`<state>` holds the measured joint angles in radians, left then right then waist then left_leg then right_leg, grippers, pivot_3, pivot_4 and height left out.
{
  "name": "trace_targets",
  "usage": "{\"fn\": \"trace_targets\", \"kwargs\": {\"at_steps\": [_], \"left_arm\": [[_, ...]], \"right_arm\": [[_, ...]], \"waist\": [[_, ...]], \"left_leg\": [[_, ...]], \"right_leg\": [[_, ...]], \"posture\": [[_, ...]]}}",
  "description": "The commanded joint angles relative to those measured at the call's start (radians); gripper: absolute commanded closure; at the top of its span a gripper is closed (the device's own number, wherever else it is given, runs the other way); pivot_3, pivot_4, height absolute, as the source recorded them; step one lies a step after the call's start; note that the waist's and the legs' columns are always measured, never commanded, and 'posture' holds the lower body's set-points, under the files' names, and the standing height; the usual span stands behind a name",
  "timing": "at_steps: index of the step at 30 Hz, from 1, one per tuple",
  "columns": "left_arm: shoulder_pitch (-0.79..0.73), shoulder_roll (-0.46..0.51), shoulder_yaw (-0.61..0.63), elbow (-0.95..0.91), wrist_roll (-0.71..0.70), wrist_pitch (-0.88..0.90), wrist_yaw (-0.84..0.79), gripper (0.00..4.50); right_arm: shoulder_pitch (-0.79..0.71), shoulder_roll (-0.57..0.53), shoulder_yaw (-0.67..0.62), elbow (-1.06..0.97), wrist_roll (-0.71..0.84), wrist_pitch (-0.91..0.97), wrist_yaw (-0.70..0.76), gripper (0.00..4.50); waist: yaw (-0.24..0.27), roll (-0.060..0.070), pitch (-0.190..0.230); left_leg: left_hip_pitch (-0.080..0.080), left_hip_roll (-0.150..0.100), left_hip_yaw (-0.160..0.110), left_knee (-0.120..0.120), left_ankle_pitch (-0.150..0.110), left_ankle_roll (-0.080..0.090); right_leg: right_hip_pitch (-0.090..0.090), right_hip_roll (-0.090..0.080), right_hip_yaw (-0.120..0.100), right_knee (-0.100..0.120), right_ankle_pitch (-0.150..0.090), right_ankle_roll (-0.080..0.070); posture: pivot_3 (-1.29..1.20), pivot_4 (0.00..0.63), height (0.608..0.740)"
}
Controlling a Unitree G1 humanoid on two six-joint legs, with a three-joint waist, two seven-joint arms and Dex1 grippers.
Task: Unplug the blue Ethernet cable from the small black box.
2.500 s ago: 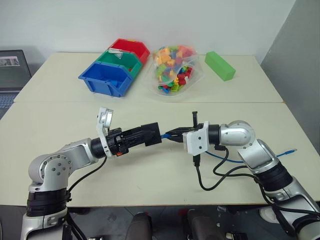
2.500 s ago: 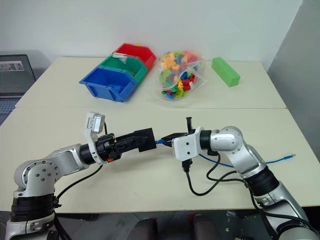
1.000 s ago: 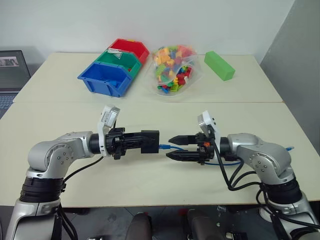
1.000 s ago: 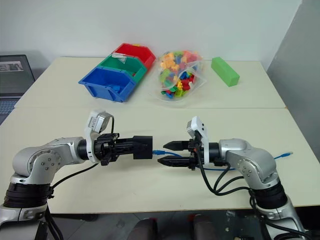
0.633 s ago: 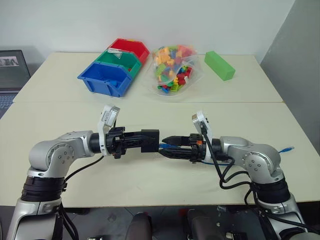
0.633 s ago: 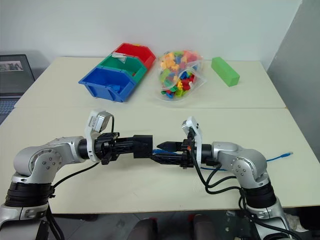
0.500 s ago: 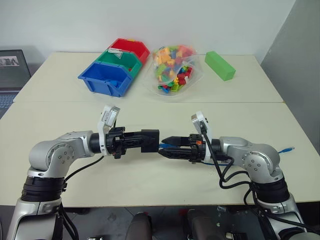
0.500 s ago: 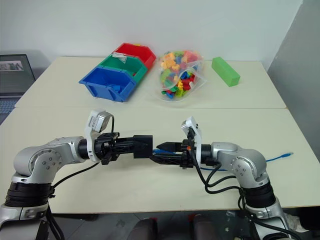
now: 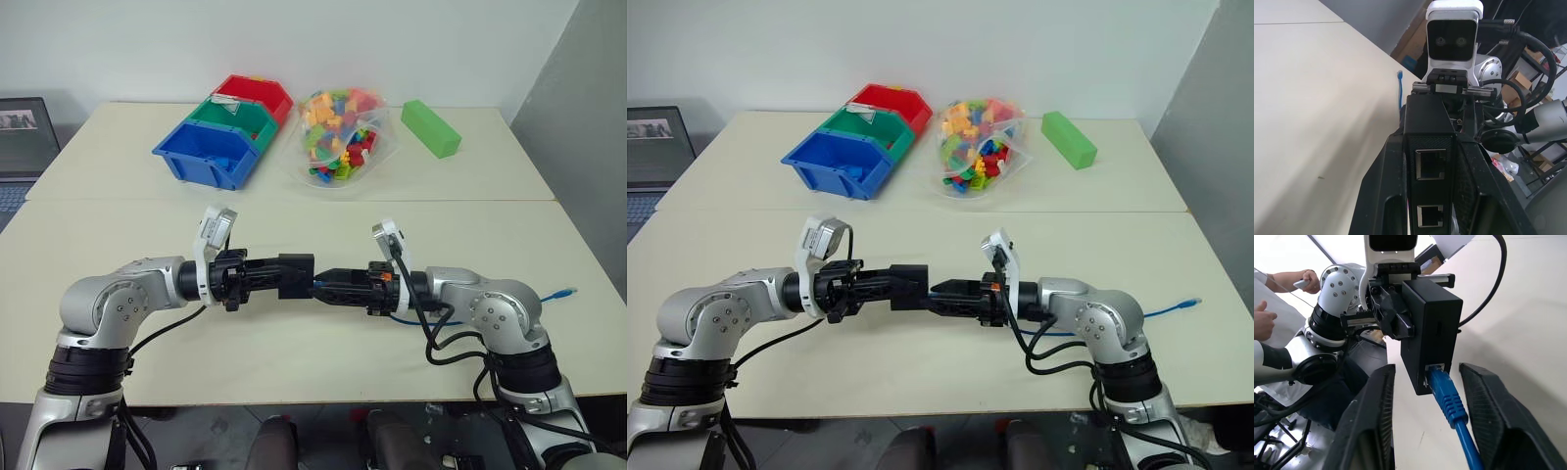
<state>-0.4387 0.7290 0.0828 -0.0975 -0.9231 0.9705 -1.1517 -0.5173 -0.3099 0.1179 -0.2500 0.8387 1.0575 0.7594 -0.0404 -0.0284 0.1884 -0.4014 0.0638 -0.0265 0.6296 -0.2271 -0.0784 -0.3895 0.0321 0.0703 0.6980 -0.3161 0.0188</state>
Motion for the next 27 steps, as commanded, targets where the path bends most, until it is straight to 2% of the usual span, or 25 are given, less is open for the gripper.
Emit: {"fn": "trace_targets", "kwargs": {"at_steps": [1,5,14,16,23,27], "left_arm": [[-0.011,0.001,0.018,-0.027,-0.016,-0.003,-0.011,3.72],[-0.016,0.003,0.020,-0.019,-0.014,0.001,-0.017,3.72],[-0.018,0.002,0.026,-0.016,-0.027,0.009,-0.014,3.72],[-0.017,0.004,0.024,-0.016,-0.031,0.012,-0.015,3.72],[-0.014,-0.003,0.024,-0.023,-0.044,0.020,-0.020,3.72],[-0.014,-0.008,0.028,-0.021,-0.053,0.035,-0.022,3.72]], "right_arm": [[-0.014,-0.010,-0.019,-0.016,0.041,0.009,0.029,3.43],[-0.016,-0.026,-0.015,-0.015,0.048,0.012,0.052,4.11],[-0.034,-0.016,-0.044,-0.010,0.097,0.026,0.052,4.18],[-0.033,-0.007,-0.056,-0.008,0.105,0.026,0.045,3.48],[-0.010,-0.013,-0.089,-0.028,0.156,0.073,0.020,2.07],[0.022,-0.028,-0.079,-0.046,0.156,0.080,0.008,2.06]], "waist": [[-0.001,0.000,0.000],[-0.001,0.000,0.000],[-0.002,0.000,0.000],[-0.002,0.000,0.000],[-0.002,0.000,0.000],[-0.002,0.000,0.000]], "left_leg": [[0.000,0.000,0.000,0.000,0.000,0.000],[0.000,0.000,0.000,0.000,0.000,0.000],[0.000,0.000,0.000,0.000,0.000,0.000],[0.000,0.000,0.000,0.000,0.000,0.000],[0.000,0.000,0.000,0.000,0.000,0.000],[0.000,0.000,0.000,0.000,0.000,0.000]], "right_leg": [[0.000,0.000,0.000,0.000,0.000,0.000],[0.000,0.000,0.000,0.000,0.000,0.000],[0.000,0.000,0.000,0.000,0.000,0.000],[0.000,0.000,0.000,0.000,0.000,0.000],[0.000,0.000,0.000,0.000,0.000,0.000],[0.000,0.000,0.000,-0.001,0.000,0.000]], "posture": [[0.00,0.150,0.740],[0.00,0.150,0.740],[0.00,0.150,0.740],[0.00,0.150,0.740],[0.00,0.150,0.740],[0.00,0.150,0.740]]}}
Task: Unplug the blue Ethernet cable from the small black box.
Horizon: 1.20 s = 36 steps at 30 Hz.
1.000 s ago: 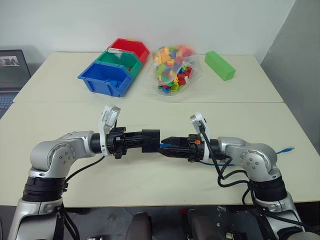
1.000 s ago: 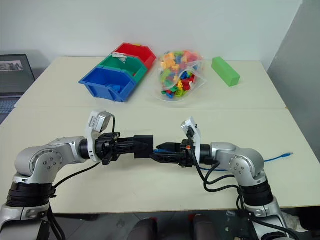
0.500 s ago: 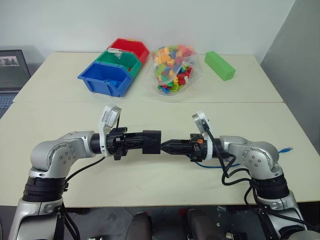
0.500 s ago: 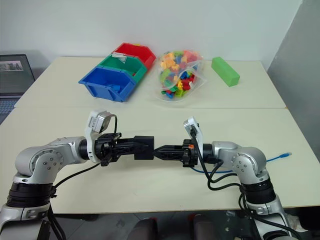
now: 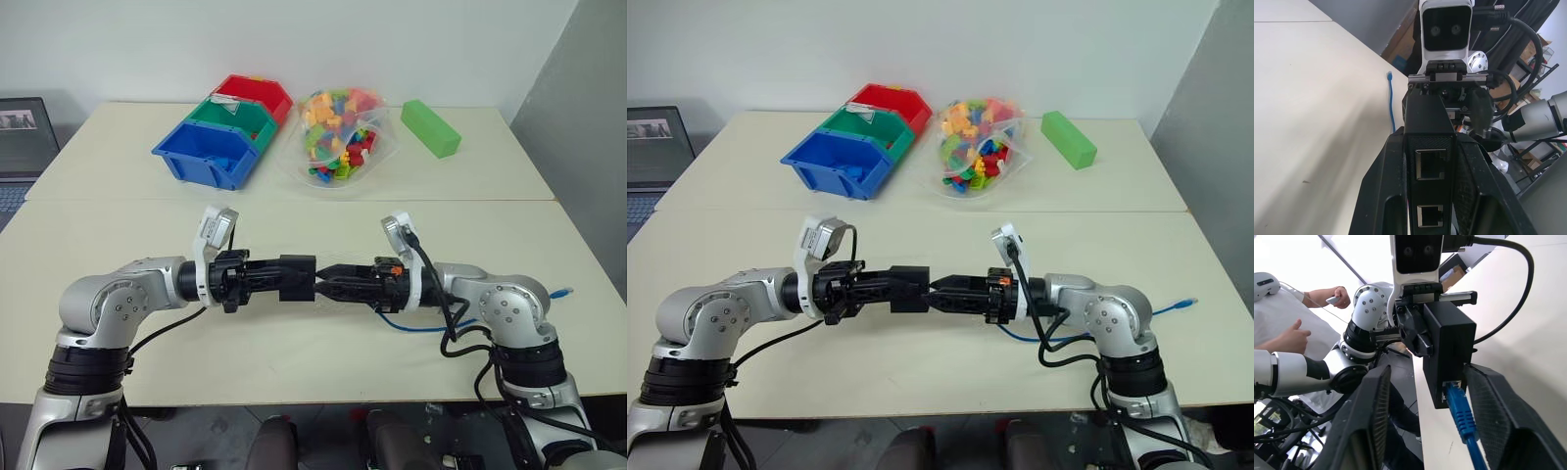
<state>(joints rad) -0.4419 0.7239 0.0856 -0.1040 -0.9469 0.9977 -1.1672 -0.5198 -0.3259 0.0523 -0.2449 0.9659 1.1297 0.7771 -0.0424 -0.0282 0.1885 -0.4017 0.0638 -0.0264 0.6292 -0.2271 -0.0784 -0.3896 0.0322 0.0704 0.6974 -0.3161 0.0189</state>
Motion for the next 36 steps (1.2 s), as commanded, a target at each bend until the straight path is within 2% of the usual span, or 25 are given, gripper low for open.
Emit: {"fn": "trace_targets", "kwargs": {"at_steps": [1,14,24,36], "left_arm": [[-0.012,-0.003,0.025,-0.013,-0.028,0.007,-0.008,3.72],[-0.035,-0.006,0.017,0.005,-0.019,0.000,-0.021,3.72],[-0.034,-0.005,0.012,-0.001,-0.017,-0.001,-0.025,3.72],[-0.033,-0.009,0.014,-0.003,-0.013,0.000,-0.025,3.72]], "right_arm": [[0.030,-0.012,-0.011,-0.056,0.028,0.007,-0.014,2.06],[0.054,0.044,-0.020,-0.062,0.031,-0.005,-0.084,2.06],[0.052,0.045,-0.025,-0.045,0.029,-0.012,-0.086,2.06],[0.042,0.024,-0.038,-0.026,0.031,-0.009,-0.065,4.40]], "waist": [[0.000,0.000,0.000],[-0.006,0.000,0.000],[-0.007,0.000,0.000],[-0.007,0.000,0.000]], "left_leg": [[0.000,0.000,0.000,0.000,0.000,0.000],[0.000,0.000,0.000,0.000,0.000,0.000],[0.000,0.000,0.000,0.000,0.000,0.000],[0.000,0.000,0.000,0.000,0.000,0.000]], "right_leg": [[0.000,0.000,0.000,0.000,0.000,0.000],[0.000,0.000,0.000,0.000,0.000,0.000],[0.000,0.000,0.000,0.000,0.000,0.000],[0.000,0.000,0.000,0.000,0.000,0.000]], "posture": [[0.00,0.150,0.740],[0.00,0.150,0.740],[0.00,0.150,0.740],[0.00,0.150,0.740]]}}
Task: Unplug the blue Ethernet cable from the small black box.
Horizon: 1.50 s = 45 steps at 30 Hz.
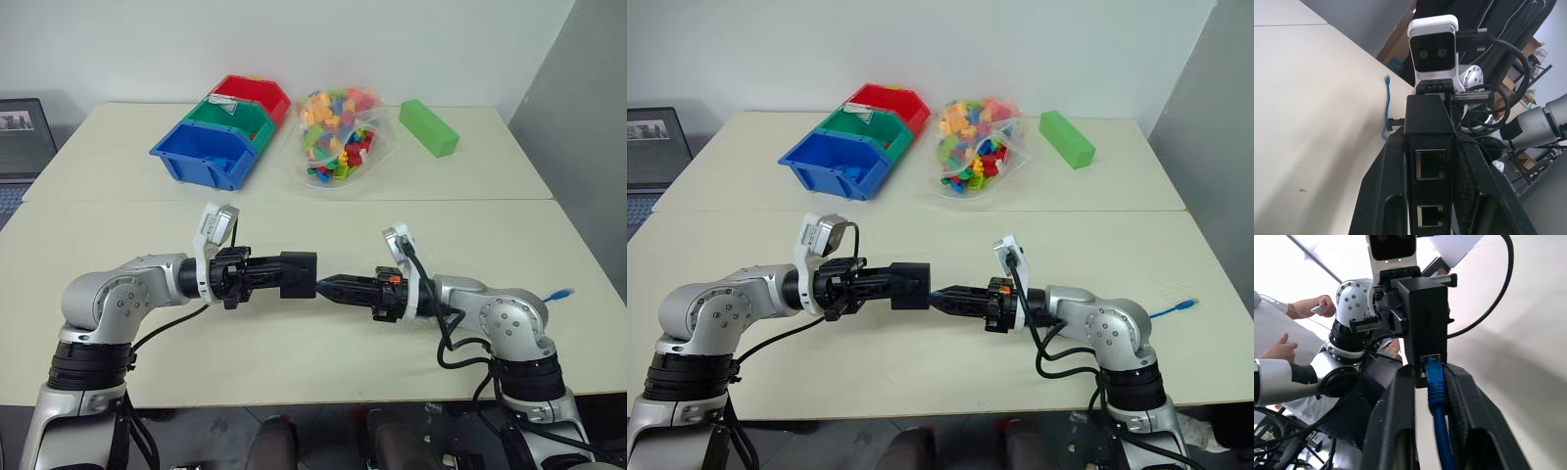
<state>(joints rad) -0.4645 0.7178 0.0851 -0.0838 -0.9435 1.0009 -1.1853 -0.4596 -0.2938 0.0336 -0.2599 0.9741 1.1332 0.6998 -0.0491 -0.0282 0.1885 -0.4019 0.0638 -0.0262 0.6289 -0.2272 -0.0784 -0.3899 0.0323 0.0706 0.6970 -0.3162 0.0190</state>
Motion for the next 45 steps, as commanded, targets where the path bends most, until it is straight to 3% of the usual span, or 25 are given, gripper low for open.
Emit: {"fn": "trace_targets", "kwargs": {"at_steps": [1,12,24,29,33,35,38,45], "left_arm": [[-0.011,-0.004,0.015,-0.023,-0.017,-0.002,-0.006,3.72],[-0.014,-0.005,0.018,-0.011,-0.011,0.000,-0.008,3.72],[0.028,0.030,0.048,-0.004,0.005,-0.019,-0.001,3.72],[0.045,0.017,0.055,-0.013,0.006,-0.024,0.019,3.72],[0.045,0.008,0.053,-0.010,0.016,-0.032,0.034,3.72],[0.046,0.006,0.051,-0.013,0.026,-0.040,0.040,3.72],[0.052,-0.004,0.058,-0.013,0.034,-0.052,0.065,3.72],[0.051,-0.097,0.077,0.018,0.186,-0.254,0.239,3.72]], "right_arm": [[-0.018,-0.011,-0.019,-0.012,0.023,-0.012,0.015,4.43],[-0.014,-0.034,-0.009,-0.013,0.012,-0.008,0.036,4.43],[0.043,-0.196,-0.083,0.027,-0.036,-0.055,0.064,4.45],[-0.055,-0.133,-0.113,0.247,-0.290,-0.369,-0.088,4.46],[-0.165,-0.123,-0.042,0.541,-0.634,-0.765,-0.264,4.46],[-0.195,-0.114,-0.031,0.633,-0.702,-0.840,-0.293,3.75],[-0.199,-0.099,-0.030,0.650,-0.727,-0.881,-0.271,3.09],[-0.158,-0.144,-0.009,0.499,-0.760,-0.914,-0.178,1.45]], "waist": [[0.000,0.000,0.000],[0.000,0.000,0.000],[-0.001,0.000,0.000],[-0.006,0.000,0.000],[-0.008,0.000,0.001],[-0.006,0.000,0.000],[-0.005,0.000,0.001],[0.002,0.000,0.001]], "left_leg": [[0.000,0.000,0.000,0.000,0.000,0.000],[0.000,0.000,0.000,0.000,0.000,0.000],[0.000,0.000,0.000,0.000,0.000,0.000],[0.000,0.000,0.001,0.000,0.000,0.000],[0.000,0.000,0.002,0.000,0.000,0.000],[-0.001,0.000,0.002,-0.001,0.000,0.000],[-0.002,0.000,0.002,-0.001,0.000,0.000],[-0.014,0.000,0.001,0.001,0.000,-0.001]], "right_leg": [[0.000,0.000,0.000,0.000,0.000,0.000],[0.000,0.000,0.000,0.000,0.000,0.000],[0.000,0.000,0.000,-0.001,0.000,0.000],[0.000,0.000,0.001,-0.001,0.000,0.000],[-0.001,0.000,0.001,-0.001,0.000,0.000],[-0.001,0.000,0.001,-0.001,0.000,0.000],[-0.002,0.000,0.001,-0.001,0.001,-0.002],[-0.015,-0.001,0.001,0.002,0.003,-0.006]], "posture": [[0.00,0.150,0.740],[0.00,0.150,0.740],[0.00,0.150,0.740],[0.00,0.150,0.740],[0.00,0.150,0.740],[0.00,0.150,0.740],[0.00,0.150,0.740],[0.00,0.150,0.740]]}}
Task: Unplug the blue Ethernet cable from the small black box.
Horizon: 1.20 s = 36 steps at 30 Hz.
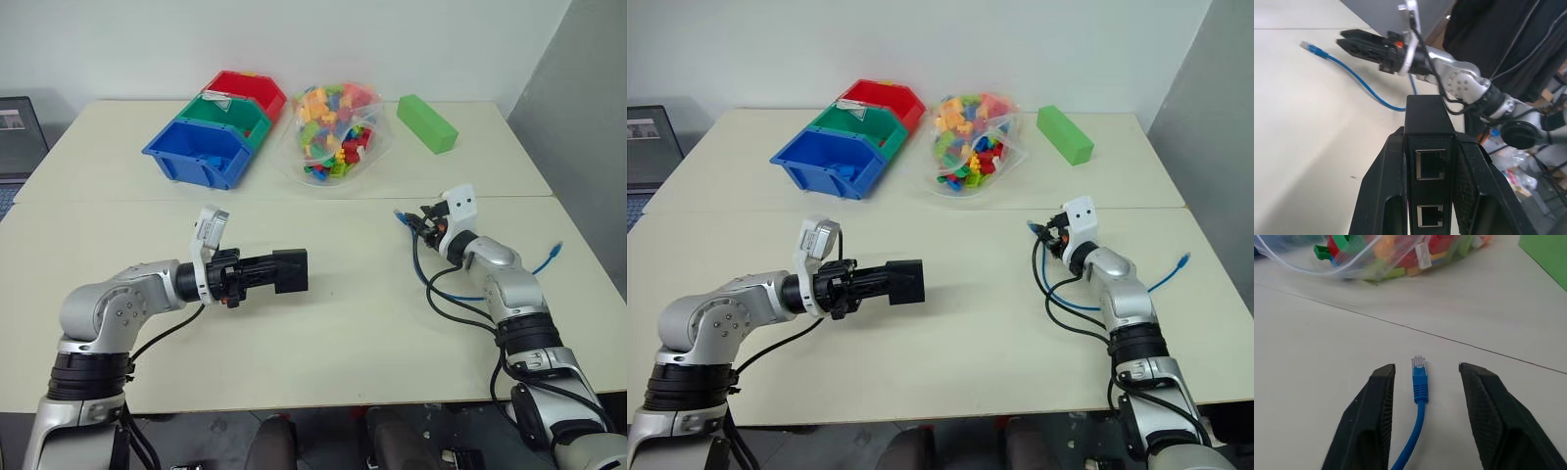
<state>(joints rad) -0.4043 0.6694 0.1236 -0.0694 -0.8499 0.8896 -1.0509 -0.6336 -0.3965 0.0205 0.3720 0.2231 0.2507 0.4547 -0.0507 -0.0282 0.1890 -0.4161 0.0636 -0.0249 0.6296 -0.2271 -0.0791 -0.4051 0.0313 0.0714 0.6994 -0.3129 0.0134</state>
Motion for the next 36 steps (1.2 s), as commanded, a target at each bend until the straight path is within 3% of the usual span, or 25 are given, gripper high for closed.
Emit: {"fn": "trace_targets", "kwargs": {"at_steps": [1,2,7,14,19,21,25,33,36], "left_arm": [[-0.014,-0.075,0.039,0.017,0.146,-0.213,0.154,3.72],[-0.024,-0.106,0.043,0.044,0.210,-0.299,0.217,3.72],[-0.045,-0.186,0.045,0.186,0.448,-0.640,0.403,3.72],[-0.047,-0.248,0.061,0.405,0.610,-0.948,0.557,3.72],[-0.076,-0.277,0.074,0.557,0.623,-1.023,0.604,3.72],[-0.078,-0.284,0.079,0.586,0.604,-1.019,0.593,3.02],[-0.064,-0.280,0.077,0.603,0.611,-1.040,0.576,2.35],[0.014,-0.280,0.088,0.499,0.598,-1.008,0.592,0.49],[0.093,-0.261,0.098,0.363,0.570,-0.933,0.578,0.29]], "right_arm": [[0.030,-0.051,0.011,-0.183,0.009,-0.015,0.109,1.13],[0.046,-0.062,0.019,-0.248,0.042,0.017,0.159,0.92],[0.104,-0.115,0.070,-0.516,0.164,0.184,0.327,0.89],[0.102,-0.120,0.134,-0.694,0.212,0.323,0.359,0.89],[0.091,-0.112,0.152,-0.700,0.192,0.341,0.346,0.89],[0.092,-0.113,0.156,-0.699,0.184,0.342,0.345,0.89],[0.099,-0.117,0.156,-0.701,0.175,0.347,0.345,0.89],[0.116,-0.119,0.157,-0.717,0.168,0.358,0.342,0.89],[0.143,-0.134,0.148,-0.733,0.167,0.368,0.340,0.89]], "waist": [[0.006,0.000,0.000],[0.010,0.000,0.000],[0.018,0.001,0.000],[0.020,0.001,0.000],[0.021,0.001,-0.001],[0.021,0.001,-0.001],[0.020,0.001,-0.001],[0.019,0.001,-0.001],[0.019,0.001,-0.001]], "left_leg": [[0.000,0.000,0.000,0.000,0.000,0.000],[0.000,0.000,0.000,0.000,0.000,0.000],[0.001,0.000,0.000,0.000,0.000,0.000],[-0.001,-0.001,0.000,0.002,0.000,0.000],[-0.001,-0.001,-0.001,0.003,0.000,0.000],[-0.001,-0.001,-0.001,0.003,0.000,0.000],[-0.001,-0.001,-0.001,0.003,0.000,0.000],[-0.001,-0.001,-0.001,0.004,0.000,0.000],[0.000,0.000,-0.001,0.004,0.000,0.000]], "right_leg": [[0.000,0.000,0.000,0.000,0.000,0.000],[0.000,0.000,0.000,0.000,0.000,0.000],[0.000,0.000,0.000,0.001,0.000,0.000],[0.000,-0.001,-0.001,0.000,0.001,0.001],[0.001,-0.001,-0.001,0.001,0.002,0.002],[0.001,-0.001,-0.001,0.001,0.002,0.002],[0.001,-0.001,-0.001,0.001,0.002,0.002],[0.001,-0.001,-0.001,0.002,0.002,0.002],[0.001,-0.001,-0.001,0.002,0.002,0.001]], "posture": [[0.00,0.150,0.740],[0.00,0.150,0.740],[0.00,0.150,0.740],[0.00,0.150,0.740],[0.00,0.150,0.740],[0.00,0.150,0.740],[0.00,0.150,0.740],[0.00,0.150,0.740],[0.00,0.150,0.740]]}}
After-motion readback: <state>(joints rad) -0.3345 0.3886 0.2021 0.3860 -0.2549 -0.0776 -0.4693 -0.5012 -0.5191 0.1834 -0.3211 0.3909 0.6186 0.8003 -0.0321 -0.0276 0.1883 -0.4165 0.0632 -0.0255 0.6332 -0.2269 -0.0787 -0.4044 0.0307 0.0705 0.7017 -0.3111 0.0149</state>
